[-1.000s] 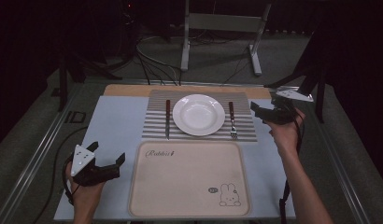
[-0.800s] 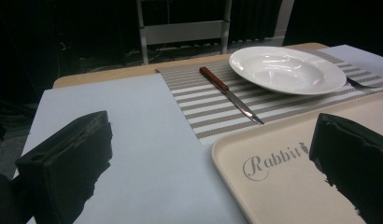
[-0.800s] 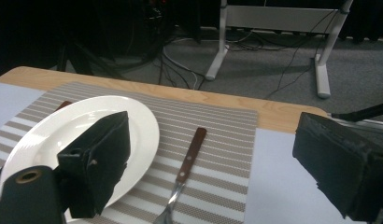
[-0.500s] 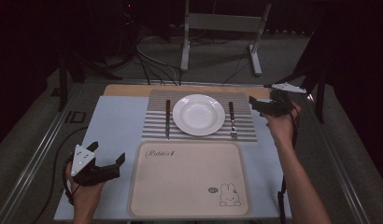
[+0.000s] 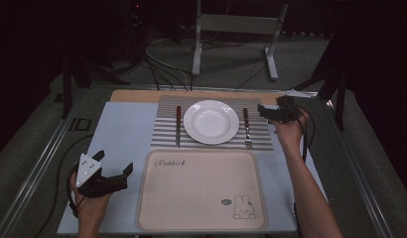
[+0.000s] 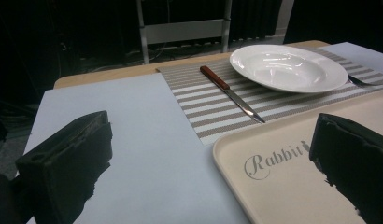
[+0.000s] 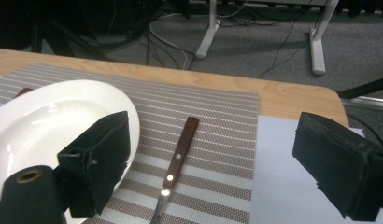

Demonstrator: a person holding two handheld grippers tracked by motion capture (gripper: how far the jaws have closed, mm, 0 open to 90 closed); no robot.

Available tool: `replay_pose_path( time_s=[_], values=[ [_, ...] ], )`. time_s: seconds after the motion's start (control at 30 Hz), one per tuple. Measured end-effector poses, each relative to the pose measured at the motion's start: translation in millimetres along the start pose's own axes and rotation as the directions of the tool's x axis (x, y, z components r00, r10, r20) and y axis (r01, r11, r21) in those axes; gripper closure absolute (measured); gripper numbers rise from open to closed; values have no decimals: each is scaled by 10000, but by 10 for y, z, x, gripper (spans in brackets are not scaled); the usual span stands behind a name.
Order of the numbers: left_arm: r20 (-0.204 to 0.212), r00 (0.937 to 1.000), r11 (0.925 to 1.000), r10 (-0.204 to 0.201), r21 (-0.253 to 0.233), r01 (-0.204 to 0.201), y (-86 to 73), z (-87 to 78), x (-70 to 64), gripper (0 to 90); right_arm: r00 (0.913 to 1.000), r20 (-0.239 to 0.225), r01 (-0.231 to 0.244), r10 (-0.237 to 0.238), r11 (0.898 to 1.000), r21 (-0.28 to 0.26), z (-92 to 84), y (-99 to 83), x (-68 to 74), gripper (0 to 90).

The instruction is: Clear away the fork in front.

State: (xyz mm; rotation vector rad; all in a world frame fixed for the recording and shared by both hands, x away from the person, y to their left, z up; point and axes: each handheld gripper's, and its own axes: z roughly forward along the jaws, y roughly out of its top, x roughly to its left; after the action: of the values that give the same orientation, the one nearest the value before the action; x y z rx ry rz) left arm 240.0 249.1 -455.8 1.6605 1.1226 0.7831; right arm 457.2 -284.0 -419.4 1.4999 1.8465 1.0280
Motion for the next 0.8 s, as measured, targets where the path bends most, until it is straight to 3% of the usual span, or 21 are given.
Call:
replay_pose_path(
  time_s=[0.8],
  values=[
    [-10,10000,10000,-52,-15,52,-8,-1,13,2,10000,-99,4,5,9953,963,452,-184,158,112]
  ],
)
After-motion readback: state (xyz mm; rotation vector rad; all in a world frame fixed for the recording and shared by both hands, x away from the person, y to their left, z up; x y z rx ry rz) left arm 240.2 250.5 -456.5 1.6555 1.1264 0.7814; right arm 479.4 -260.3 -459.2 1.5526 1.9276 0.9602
